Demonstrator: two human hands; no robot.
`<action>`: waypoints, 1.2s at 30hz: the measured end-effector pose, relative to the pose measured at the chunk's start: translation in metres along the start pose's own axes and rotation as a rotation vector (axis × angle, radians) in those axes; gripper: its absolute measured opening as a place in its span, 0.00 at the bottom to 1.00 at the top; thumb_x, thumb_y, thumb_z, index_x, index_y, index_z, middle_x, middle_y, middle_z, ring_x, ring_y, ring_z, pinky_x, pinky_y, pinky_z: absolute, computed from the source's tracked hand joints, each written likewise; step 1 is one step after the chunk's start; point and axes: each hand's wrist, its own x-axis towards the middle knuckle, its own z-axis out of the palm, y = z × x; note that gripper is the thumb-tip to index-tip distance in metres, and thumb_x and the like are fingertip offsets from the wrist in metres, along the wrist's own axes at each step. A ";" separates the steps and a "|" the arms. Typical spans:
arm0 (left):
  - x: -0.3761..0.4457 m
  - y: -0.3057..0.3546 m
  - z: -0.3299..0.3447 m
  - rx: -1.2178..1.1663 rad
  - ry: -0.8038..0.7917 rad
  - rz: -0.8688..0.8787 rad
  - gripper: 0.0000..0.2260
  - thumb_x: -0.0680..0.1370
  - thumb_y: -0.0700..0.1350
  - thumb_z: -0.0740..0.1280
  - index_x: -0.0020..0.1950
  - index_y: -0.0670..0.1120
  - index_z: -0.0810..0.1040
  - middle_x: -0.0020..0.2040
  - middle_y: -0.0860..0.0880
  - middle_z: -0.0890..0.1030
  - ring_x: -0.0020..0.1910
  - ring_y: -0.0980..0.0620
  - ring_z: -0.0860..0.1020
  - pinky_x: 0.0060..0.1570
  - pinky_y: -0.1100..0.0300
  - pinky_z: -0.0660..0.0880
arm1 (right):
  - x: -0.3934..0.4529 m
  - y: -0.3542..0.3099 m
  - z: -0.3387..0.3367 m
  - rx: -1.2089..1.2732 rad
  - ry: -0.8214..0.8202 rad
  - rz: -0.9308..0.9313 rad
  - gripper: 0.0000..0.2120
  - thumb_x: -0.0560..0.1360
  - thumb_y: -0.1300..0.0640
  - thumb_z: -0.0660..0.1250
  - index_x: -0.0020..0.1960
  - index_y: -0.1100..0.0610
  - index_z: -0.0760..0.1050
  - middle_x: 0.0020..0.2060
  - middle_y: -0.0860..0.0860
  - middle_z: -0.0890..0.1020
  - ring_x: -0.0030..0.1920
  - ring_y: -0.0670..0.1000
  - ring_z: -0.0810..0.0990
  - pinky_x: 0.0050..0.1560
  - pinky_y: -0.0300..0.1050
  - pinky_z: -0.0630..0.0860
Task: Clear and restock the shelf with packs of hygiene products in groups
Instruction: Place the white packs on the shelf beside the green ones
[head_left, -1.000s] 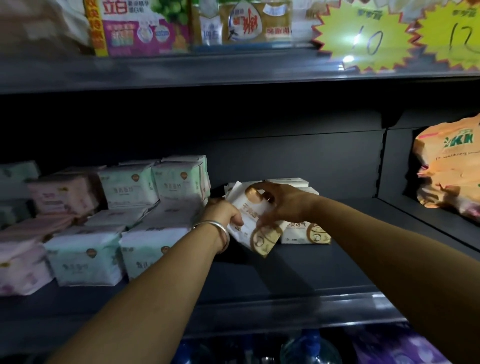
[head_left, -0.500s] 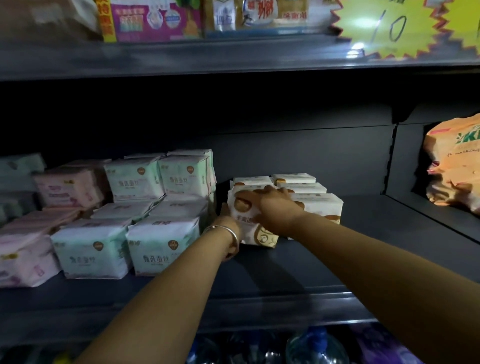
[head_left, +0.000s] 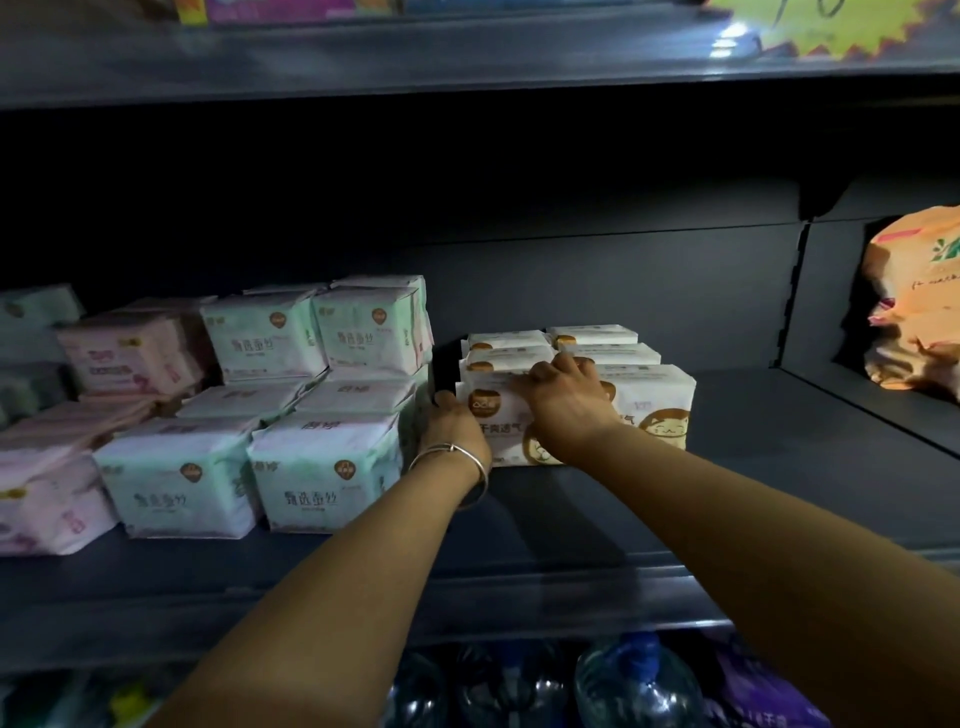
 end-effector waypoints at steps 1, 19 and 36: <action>0.000 -0.003 0.000 0.010 0.042 0.009 0.14 0.78 0.42 0.59 0.64 0.46 0.65 0.64 0.42 0.72 0.63 0.41 0.71 0.63 0.47 0.70 | -0.003 -0.001 -0.002 -0.001 0.009 0.002 0.24 0.76 0.55 0.64 0.70 0.54 0.65 0.67 0.55 0.69 0.68 0.59 0.62 0.68 0.53 0.58; -0.248 -0.040 0.032 0.240 0.052 0.712 0.13 0.67 0.37 0.68 0.50 0.46 0.74 0.50 0.45 0.75 0.50 0.42 0.74 0.48 0.55 0.61 | -0.260 -0.023 0.054 0.108 0.162 -0.060 0.10 0.63 0.57 0.61 0.41 0.58 0.77 0.40 0.55 0.78 0.40 0.59 0.75 0.35 0.48 0.69; -0.383 -0.209 0.225 0.701 -0.893 0.438 0.39 0.70 0.58 0.71 0.73 0.44 0.57 0.71 0.43 0.62 0.70 0.43 0.61 0.68 0.50 0.58 | -0.467 -0.069 0.253 0.371 -1.038 -0.123 0.46 0.67 0.37 0.71 0.76 0.48 0.51 0.73 0.49 0.60 0.72 0.55 0.57 0.69 0.56 0.57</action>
